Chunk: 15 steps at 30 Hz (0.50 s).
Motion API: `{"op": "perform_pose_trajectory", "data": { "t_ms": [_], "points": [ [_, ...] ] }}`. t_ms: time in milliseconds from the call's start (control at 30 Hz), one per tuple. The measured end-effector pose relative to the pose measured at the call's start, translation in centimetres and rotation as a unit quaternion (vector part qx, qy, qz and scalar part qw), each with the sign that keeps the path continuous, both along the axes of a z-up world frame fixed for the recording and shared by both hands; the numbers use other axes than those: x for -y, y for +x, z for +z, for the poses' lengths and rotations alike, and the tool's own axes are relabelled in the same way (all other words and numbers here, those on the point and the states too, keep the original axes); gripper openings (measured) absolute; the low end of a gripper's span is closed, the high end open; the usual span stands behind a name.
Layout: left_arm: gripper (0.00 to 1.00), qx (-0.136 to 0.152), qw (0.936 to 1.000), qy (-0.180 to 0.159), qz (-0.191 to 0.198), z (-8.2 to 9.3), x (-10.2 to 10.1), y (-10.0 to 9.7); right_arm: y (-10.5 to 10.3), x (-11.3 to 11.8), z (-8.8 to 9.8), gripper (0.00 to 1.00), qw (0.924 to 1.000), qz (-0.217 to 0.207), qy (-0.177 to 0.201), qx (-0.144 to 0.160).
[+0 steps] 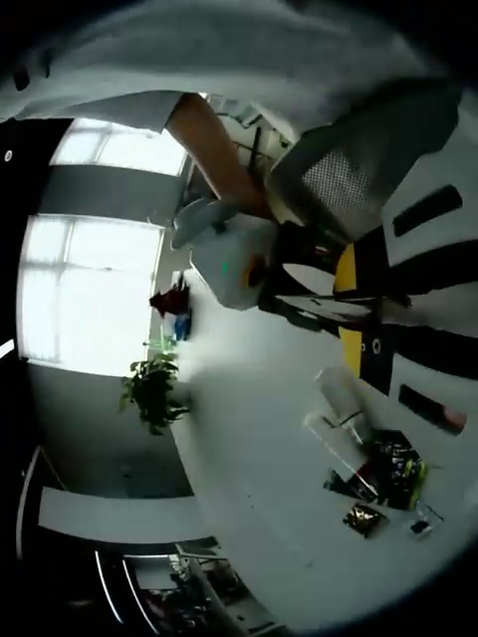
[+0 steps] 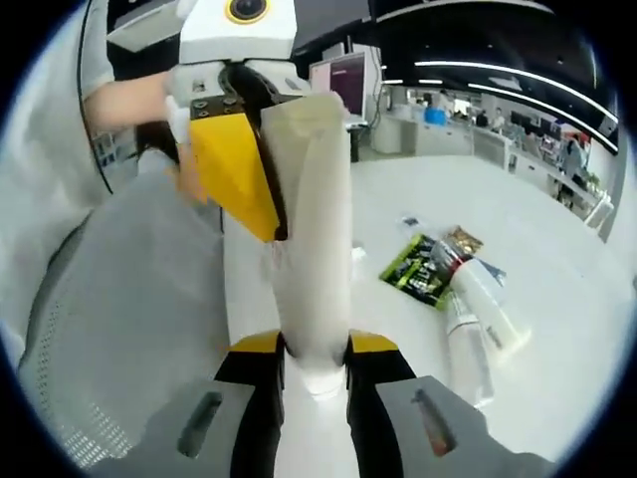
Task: Arrange the skincare products in the storage area until every visible bottle or jar stands upright without overlapping.
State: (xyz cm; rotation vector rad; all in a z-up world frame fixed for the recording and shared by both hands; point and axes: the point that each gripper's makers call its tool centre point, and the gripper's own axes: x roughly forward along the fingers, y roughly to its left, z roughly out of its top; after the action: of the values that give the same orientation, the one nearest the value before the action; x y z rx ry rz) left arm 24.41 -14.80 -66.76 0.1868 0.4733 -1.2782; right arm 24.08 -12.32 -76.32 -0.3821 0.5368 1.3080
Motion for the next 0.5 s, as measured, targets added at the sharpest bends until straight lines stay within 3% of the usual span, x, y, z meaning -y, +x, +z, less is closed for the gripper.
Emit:
{"op": "perform_pose_trajectory", "data": {
  "t_ms": [67, 500],
  "points": [
    [0.06, 0.001, 1.0, -0.002, 0.0, 0.1, 0.1, 0.6, 0.5, 0.1, 0.1, 0.22, 0.9999, -0.01, 0.011, -0.007],
    [0.07, 0.01, 0.9998, 0.002, -0.015, 0.0, 1.1, 2.4, 2.7, 0.9, 0.3, 0.22, 0.9996, -0.009, 0.02, 0.017]
  ]
}}
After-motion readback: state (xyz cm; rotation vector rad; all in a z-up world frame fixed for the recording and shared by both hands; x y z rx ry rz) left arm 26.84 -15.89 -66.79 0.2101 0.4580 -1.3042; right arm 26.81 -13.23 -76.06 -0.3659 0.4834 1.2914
